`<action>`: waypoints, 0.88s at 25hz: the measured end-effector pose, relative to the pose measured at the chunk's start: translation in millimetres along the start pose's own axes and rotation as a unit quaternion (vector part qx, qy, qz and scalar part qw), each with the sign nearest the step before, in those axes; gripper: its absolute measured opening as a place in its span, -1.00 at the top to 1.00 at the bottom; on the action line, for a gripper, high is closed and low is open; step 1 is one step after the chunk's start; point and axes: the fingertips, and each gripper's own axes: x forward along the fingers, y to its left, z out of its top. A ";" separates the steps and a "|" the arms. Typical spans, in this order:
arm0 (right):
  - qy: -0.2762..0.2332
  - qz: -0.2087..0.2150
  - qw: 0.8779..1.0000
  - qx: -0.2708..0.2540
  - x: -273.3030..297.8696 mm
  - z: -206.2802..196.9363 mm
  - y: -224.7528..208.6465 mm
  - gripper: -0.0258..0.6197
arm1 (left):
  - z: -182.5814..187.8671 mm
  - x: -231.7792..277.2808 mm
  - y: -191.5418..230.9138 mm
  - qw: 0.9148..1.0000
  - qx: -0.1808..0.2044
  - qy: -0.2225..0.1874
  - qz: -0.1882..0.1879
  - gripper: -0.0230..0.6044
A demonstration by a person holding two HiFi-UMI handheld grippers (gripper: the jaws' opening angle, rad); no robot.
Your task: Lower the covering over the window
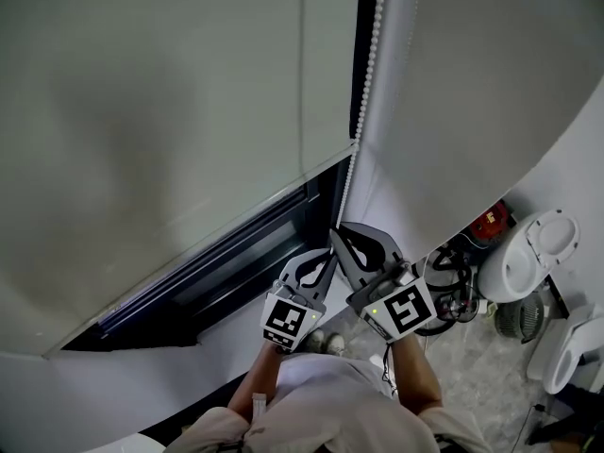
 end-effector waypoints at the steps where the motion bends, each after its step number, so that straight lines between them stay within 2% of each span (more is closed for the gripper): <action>1: 0.003 0.000 1.000 0.002 -0.6 -5.8 0.5 0.93 | -5.7 0.8 -0.7 1.000 0.000 0.004 -0.001 0.88; 12: 0.055 -0.001 0.998 0.032 -6.0 -76.4 7.3 0.93 | -75.9 2.5 -4.5 0.999 -0.015 0.052 -0.005 0.88; 17: 0.087 -0.005 0.995 0.047 -8.7 -122.1 10.1 0.93 | -119.6 2.6 -5.5 0.997 -0.022 0.074 -0.005 0.88; 22: 0.108 -0.010 0.992 0.061 -13.6 -145.2 7.9 0.93 | -140.0 0.2 -11.5 0.994 -0.032 0.100 -0.008 0.87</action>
